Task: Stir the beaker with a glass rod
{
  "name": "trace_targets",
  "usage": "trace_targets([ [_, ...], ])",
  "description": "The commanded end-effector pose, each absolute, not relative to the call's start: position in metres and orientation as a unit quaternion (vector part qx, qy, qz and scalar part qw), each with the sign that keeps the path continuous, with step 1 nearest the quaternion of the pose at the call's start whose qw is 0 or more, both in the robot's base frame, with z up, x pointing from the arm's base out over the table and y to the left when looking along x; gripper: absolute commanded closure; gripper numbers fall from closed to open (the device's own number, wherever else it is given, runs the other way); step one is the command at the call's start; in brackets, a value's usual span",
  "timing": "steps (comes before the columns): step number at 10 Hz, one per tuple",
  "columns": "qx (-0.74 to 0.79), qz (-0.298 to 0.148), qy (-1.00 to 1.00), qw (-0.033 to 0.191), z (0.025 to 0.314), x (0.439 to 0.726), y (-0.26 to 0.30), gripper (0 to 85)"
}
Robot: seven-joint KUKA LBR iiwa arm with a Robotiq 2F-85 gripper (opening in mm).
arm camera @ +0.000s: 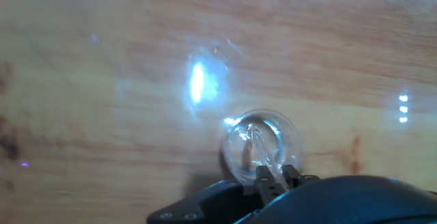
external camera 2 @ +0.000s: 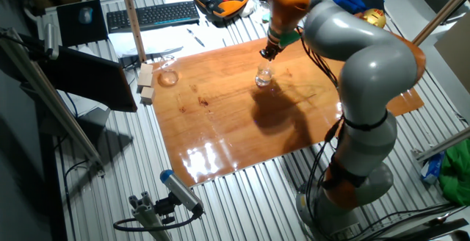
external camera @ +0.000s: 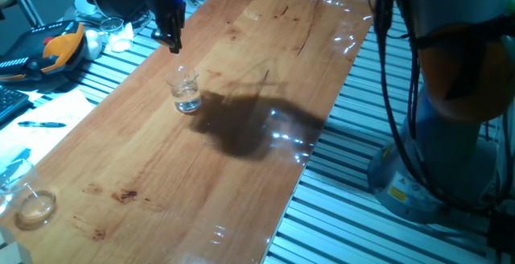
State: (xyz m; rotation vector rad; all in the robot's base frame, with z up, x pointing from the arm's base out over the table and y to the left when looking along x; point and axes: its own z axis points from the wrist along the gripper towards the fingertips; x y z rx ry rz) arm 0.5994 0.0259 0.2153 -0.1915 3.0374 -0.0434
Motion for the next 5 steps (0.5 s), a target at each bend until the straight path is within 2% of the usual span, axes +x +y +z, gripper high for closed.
trace_targets([
  [1, 0.017, 0.047, 0.998, 0.035, 0.214, 0.5996, 0.027, 85.0],
  [3, 0.047, 0.058, 0.997, -0.035, 0.2126, 0.5992, 0.0267, 85.0],
  [4, 0.043, 0.042, 0.996, -0.066, 0.2132, 0.5988, 0.0259, 85.0],
  [5, 0.017, 0.013, 0.998, -0.064, 0.2148, 0.5985, 0.0249, 85.0],
])
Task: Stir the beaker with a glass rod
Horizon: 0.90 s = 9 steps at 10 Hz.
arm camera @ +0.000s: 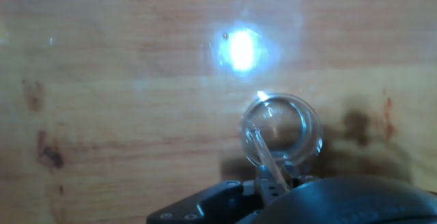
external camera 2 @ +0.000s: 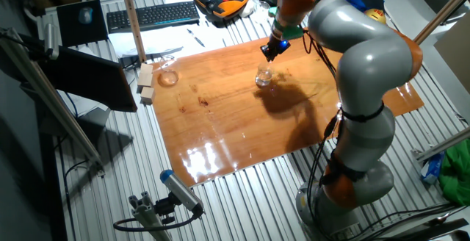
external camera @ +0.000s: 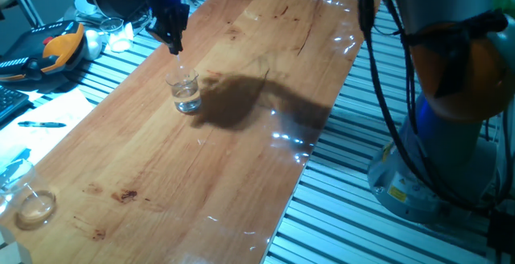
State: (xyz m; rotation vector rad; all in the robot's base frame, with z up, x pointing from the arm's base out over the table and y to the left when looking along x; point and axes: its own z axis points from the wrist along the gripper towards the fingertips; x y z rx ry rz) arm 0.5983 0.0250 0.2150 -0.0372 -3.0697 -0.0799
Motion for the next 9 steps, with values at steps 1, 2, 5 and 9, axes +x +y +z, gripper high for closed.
trace_targets([
  [1, 0.012, 0.02, -0.998, 0.054, 0.2164, 0.5978, 0.0244, 85.0],
  [2, 0.032, 0.042, -0.998, 0.046, 0.2174, 0.5974, 0.0242, 85.0],
  [5, 0.089, 0.085, -0.992, -0.006, 0.2192, 0.5982, 0.0262, 85.0],
  [9, 0.071, 0.065, -0.994, -0.049, 0.218, 0.5992, 0.0287, 85.0],
])
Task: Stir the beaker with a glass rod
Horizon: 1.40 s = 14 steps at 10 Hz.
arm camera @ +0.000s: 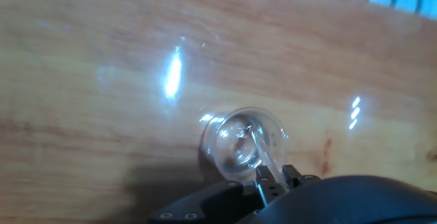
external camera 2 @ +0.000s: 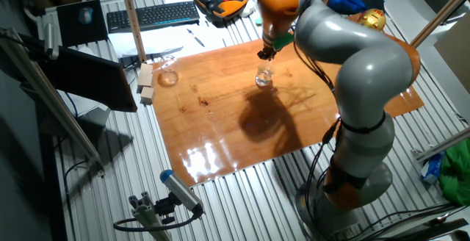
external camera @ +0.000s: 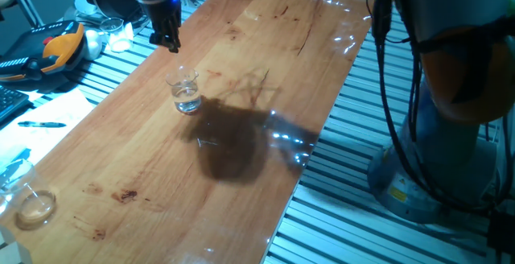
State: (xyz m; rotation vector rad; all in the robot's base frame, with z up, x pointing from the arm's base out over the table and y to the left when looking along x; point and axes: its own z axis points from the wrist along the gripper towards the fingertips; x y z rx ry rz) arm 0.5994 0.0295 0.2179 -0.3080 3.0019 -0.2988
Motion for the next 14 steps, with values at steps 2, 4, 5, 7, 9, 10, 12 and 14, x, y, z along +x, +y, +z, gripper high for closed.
trace_targets([
  [2, -0.002, 0.005, 0.999, 0.034, 0.2121, 0.6015, 0.0299, 85.0],
  [4, 0.053, 0.058, 0.997, 0.014, 0.2106, 0.602, 0.0319, 85.0],
  [5, 0.066, 0.069, 0.995, 0.009, 0.2113, 0.6017, 0.0321, 85.0],
  [7, 0.058, 0.06, 0.996, -0.026, 0.2119, 0.6002, 0.0303, 85.0],
  [9, 0.004, 0.012, 0.999, -0.051, 0.212, 0.5993, 0.0285, 85.0],
  [10, -0.023, -0.017, 0.998, -0.057, 0.2132, 0.5987, 0.0277, 85.0],
  [12, -0.058, -0.049, 0.995, -0.058, 0.214, 0.5985, 0.0275, 85.0],
  [14, -0.09, -0.074, 0.993, -0.023, 0.2161, 0.5994, 0.0298, 85.0],
])
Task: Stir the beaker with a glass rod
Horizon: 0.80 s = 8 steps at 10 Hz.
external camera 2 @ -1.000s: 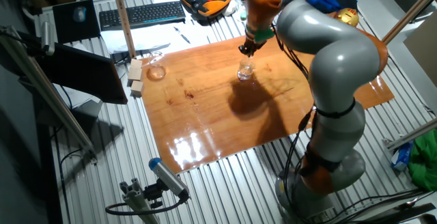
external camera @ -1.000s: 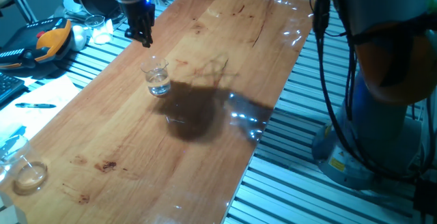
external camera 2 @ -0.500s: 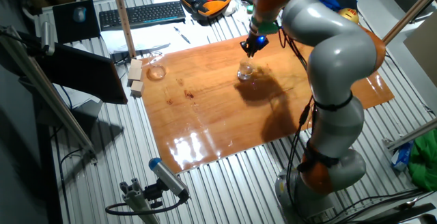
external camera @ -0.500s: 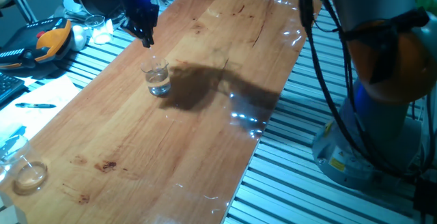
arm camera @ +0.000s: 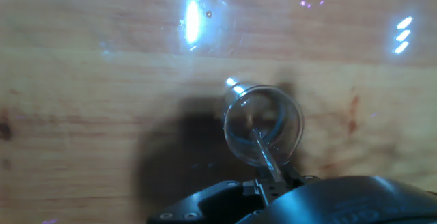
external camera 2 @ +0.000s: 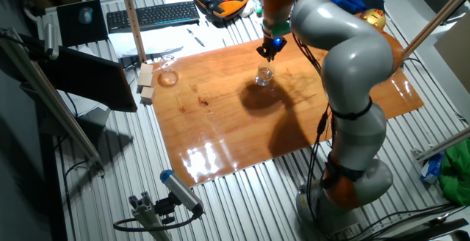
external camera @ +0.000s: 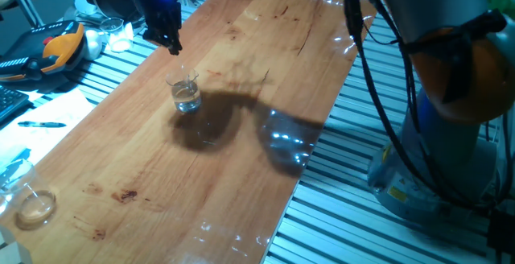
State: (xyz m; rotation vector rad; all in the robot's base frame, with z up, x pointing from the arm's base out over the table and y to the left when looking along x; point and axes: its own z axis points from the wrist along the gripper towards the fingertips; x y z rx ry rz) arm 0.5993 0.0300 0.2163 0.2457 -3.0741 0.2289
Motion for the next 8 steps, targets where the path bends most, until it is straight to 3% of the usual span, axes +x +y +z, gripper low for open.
trace_targets([
  [1, 0.103, 0.082, -0.991, 0.007, 0.2171, 0.5998, 0.0314, 85.0],
  [2, 0.101, 0.079, -0.992, -0.009, 0.2174, 0.6001, 0.033, 85.0],
  [4, 0.045, 0.018, -0.998, -0.033, 0.2157, 0.6012, 0.0364, 85.0],
  [5, 0.03, 0.004, -0.999, -0.034, 0.2148, 0.6014, 0.0377, 85.0],
  [7, -0.021, -0.042, -0.999, 0.005, 0.2125, 0.6011, 0.0394, 85.0],
  [8, -0.001, -0.016, -0.999, 0.027, 0.2126, 0.6007, 0.0382, 85.0],
])
